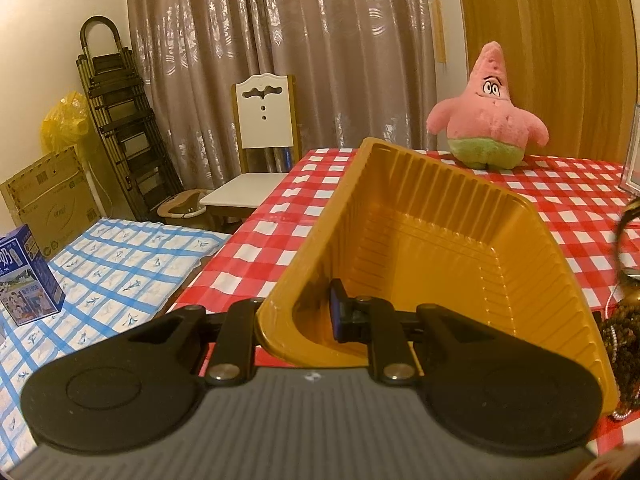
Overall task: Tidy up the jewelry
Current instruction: 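Carry the bracelet into the orange tray and open the right tool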
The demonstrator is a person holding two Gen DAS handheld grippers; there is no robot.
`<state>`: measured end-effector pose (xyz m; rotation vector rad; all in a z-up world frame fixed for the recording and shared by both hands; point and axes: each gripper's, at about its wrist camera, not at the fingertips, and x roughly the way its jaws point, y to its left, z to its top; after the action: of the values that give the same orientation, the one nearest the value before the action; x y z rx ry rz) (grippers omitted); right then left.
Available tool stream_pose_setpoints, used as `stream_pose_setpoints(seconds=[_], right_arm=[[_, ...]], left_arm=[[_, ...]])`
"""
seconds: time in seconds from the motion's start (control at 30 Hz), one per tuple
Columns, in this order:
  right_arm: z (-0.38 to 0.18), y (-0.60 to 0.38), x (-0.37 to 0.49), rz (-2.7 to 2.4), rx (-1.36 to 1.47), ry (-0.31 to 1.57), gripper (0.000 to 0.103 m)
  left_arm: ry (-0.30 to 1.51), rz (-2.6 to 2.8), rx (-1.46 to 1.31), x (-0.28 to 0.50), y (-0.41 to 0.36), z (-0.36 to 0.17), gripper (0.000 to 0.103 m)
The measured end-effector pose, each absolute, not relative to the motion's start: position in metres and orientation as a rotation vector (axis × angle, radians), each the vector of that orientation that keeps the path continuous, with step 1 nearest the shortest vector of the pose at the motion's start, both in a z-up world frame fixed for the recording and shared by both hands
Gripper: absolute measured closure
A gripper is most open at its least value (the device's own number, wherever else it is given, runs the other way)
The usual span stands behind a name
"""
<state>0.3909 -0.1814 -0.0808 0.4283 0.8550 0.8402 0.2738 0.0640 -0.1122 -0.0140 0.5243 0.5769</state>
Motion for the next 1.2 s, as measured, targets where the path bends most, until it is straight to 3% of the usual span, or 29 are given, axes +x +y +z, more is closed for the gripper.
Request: stream_pose_setpoints(seconds=[0.37,0.4,0.47,0.5,0.53,0.77,1.07,1.13,1.2], right_arm=[[-0.122,-0.123,0.394,0.853,0.276,0.948,0.089],[-0.119,-0.123,0.392,0.854,0.257,0.938,0.087],[-0.114,-0.123,0.385,0.856,0.208,0.885,0.069],[-0.11,-0.126,0.382,0.857,0.195,0.86,0.055],[-0.105,-0.129,0.379,0.859,0.194,0.834,0.051],[-0.091,-0.191,0.38,0.727,0.252,0.763,0.051],[-0.109,-0.222,0.382,0.601,0.145,0.82,0.052],[-0.111,-0.21,0.378,0.643,0.108,0.823,0.065],[-0.112,-0.189,0.377,0.711,0.055,0.826,0.071]], left_arm=[[0.527,0.562,0.004,0.277,0.062,-0.112,0.086],[0.527,0.561,0.005,0.277,0.062,-0.112,0.086],[0.527,0.557,0.007,0.277,0.063,-0.111,0.086],[0.525,0.555,0.005,0.277,0.064,-0.111,0.086],[0.527,0.551,0.004,0.276,0.066,-0.111,0.086],[0.529,0.563,-0.002,0.27,0.078,-0.11,0.086],[0.538,0.606,-0.007,0.25,0.103,-0.108,0.086],[0.537,0.612,-0.007,0.248,0.105,-0.107,0.086],[0.535,0.614,-0.006,0.247,0.107,-0.107,0.086]])
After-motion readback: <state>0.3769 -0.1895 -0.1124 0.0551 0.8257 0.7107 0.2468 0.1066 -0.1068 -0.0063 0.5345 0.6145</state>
